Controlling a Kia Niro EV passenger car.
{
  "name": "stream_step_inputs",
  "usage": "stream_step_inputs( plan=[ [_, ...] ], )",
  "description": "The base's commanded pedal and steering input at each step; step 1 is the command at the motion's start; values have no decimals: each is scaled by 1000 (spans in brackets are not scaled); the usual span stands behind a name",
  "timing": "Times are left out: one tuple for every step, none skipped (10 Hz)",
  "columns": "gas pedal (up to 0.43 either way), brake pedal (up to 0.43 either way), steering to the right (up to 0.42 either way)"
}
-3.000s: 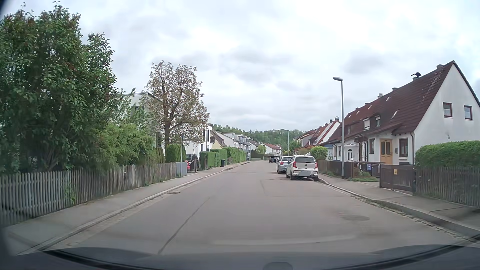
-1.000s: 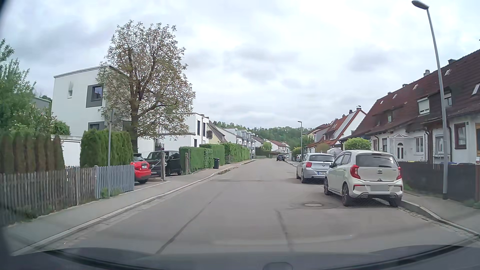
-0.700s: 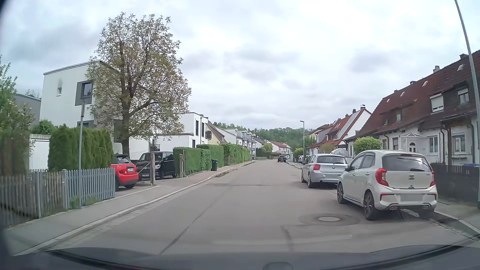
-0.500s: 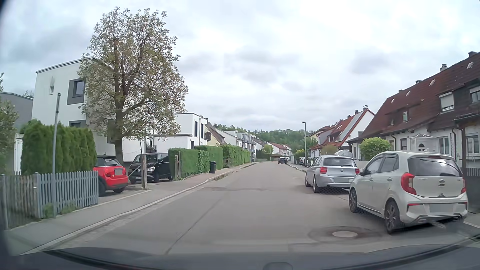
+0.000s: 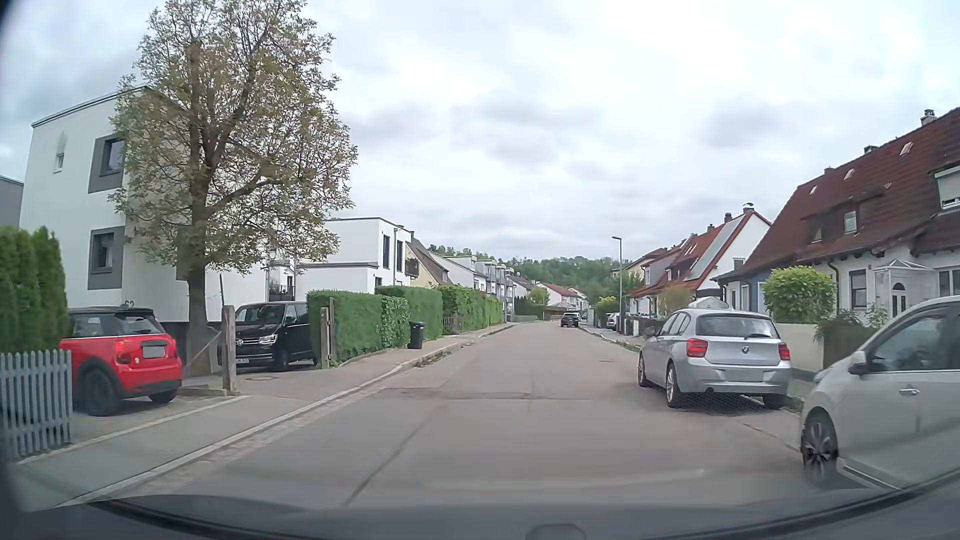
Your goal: Follow the waypoints while adhering to traffic rules and regulations
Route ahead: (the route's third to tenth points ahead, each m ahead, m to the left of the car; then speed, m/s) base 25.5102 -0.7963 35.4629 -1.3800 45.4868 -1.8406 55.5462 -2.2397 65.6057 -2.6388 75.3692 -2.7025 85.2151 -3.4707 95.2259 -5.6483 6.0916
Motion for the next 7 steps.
stream_step_inputs(
  plan=[
    [138, 0, 1],
    [138, 0, 5],
    [138, 0, 11],
    [138, 0, 19],
    [138, 0, 23],
    [138, 0, 29],
    [138, 0, 30]
  ],
)
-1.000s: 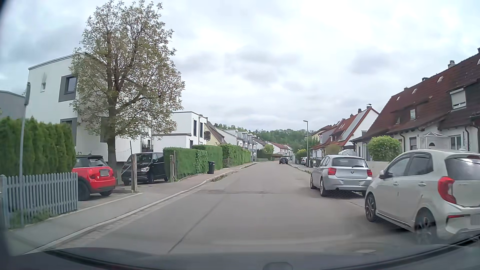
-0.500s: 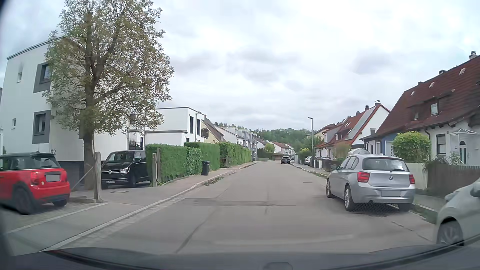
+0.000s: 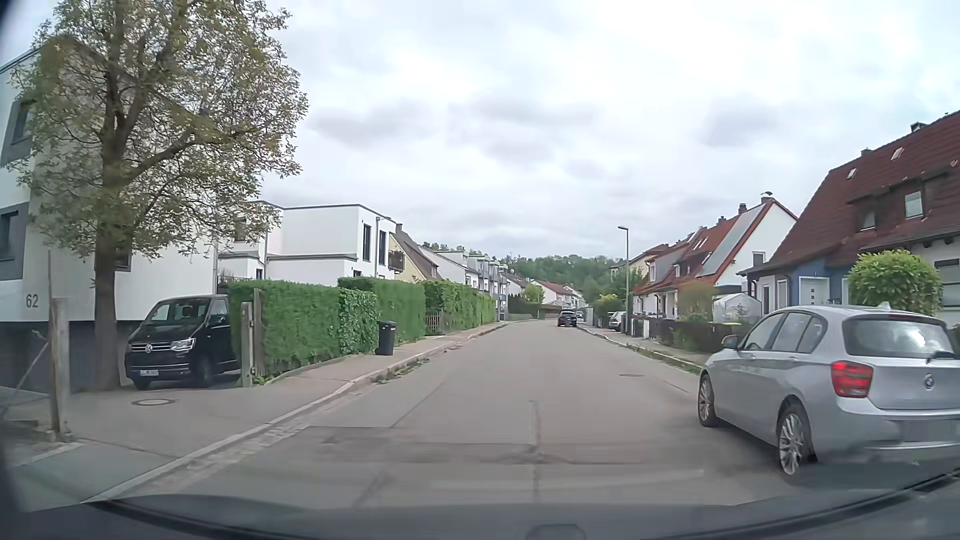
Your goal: Follow the waypoints while adhering to traffic rules and regulations
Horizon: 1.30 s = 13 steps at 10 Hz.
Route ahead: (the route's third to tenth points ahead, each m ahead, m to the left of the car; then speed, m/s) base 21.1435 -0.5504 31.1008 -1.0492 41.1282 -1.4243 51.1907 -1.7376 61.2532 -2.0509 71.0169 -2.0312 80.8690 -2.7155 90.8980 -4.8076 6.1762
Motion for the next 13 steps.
stream_step_inputs(
  plan=[
    [138, 0, 31],
    [130, 0, 35],
    [118, 0, 41],
    [118, 0, 46],
    [110, 0, 49],
    [110, 0, 49],
    [110, 0, 49],
    [110, 0, 49],
    [110, 0, 50],
    [118, 0, 50],
    [118, 0, 50],
    [118, 0, 46],
    [118, 0, 39]
  ],
)
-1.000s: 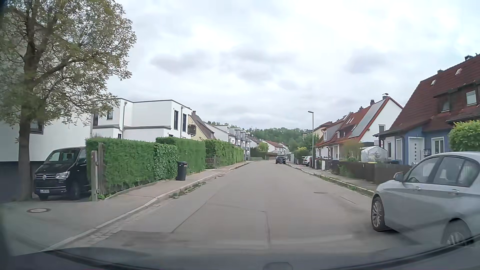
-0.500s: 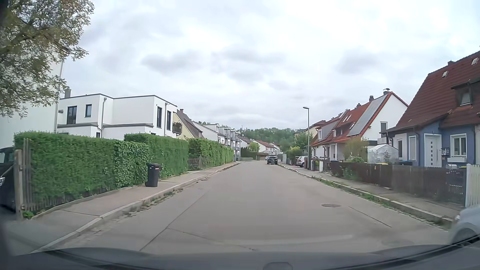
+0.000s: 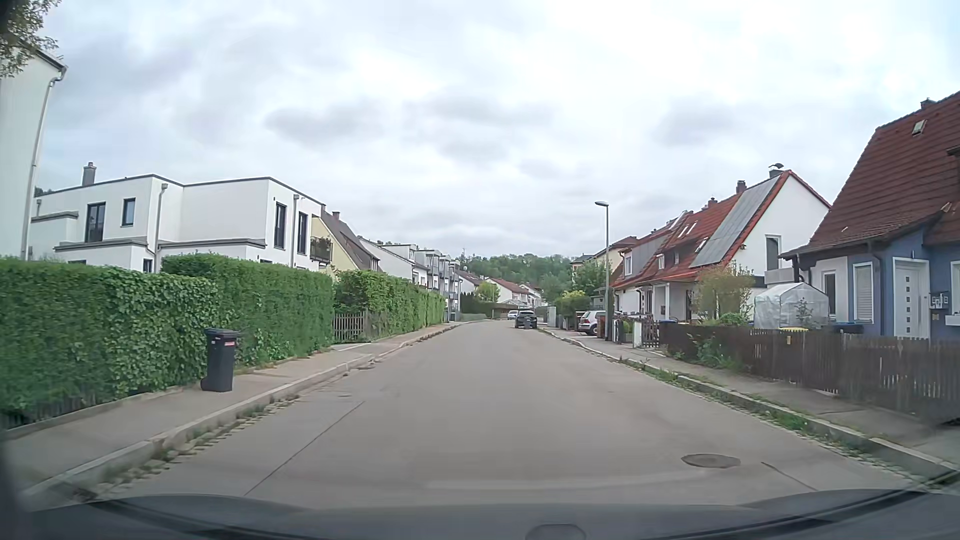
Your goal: Follow the waypoints while adhering to traffic rules and regulations
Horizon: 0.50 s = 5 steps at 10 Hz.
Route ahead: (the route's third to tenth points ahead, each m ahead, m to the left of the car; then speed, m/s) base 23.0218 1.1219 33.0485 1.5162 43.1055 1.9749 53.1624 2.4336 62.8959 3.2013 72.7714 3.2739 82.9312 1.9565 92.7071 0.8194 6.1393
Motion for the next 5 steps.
stream_step_inputs(
  plan=[
    [118, 0, 34],
    [118, 0, 25],
    [118, 0, 17],
    [118, 0, 12],
    [118, 0, 8]
  ],
)
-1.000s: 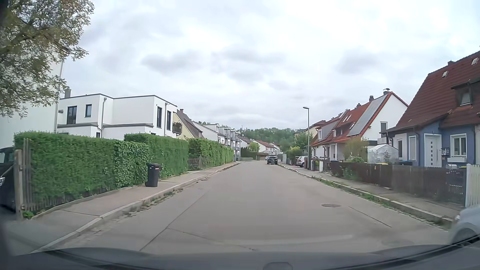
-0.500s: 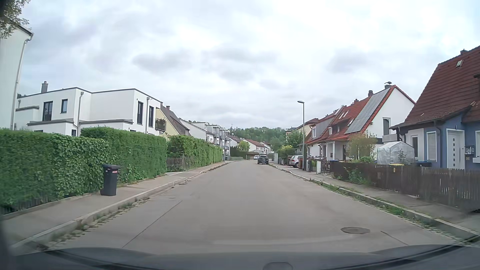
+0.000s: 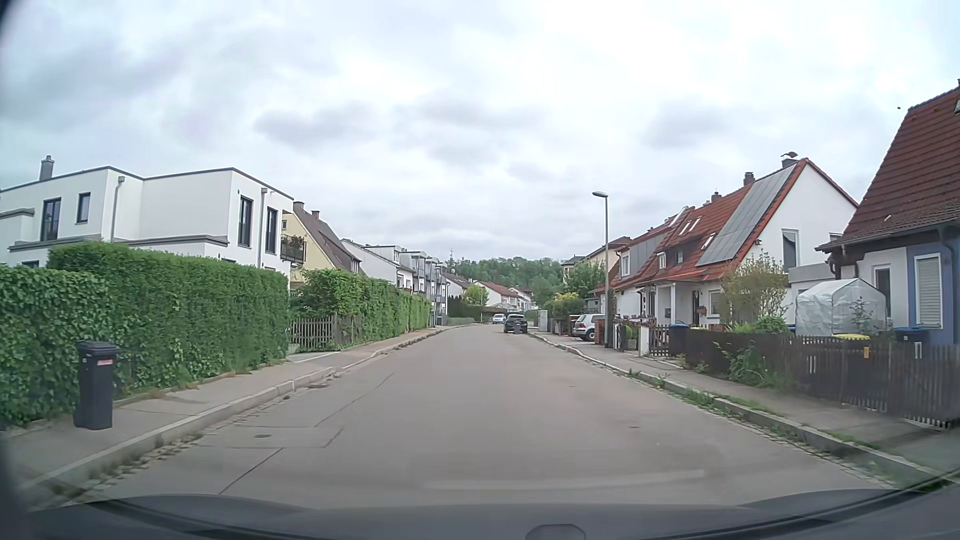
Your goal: Follow the waypoints while adhering to traffic rules and regulations
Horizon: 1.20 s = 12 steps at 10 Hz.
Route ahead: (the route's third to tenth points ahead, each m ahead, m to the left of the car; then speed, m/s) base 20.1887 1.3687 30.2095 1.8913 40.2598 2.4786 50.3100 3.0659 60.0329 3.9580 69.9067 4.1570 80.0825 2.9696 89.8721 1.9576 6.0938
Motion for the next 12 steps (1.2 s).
stream_step_inputs(
  plan=[
    [118, 0, 7],
    [118, 0, 5],
    [118, 0, 0],
    [118, 0, -5],
    [118, 0, -12],
    [118, 0, -15],
    [118, 0, -15],
    [118, 0, -12],
    [98, 0, -6],
    [0, 0, 0],
    [0, 0, 6],
    [0, 0, 11]
  ],
)
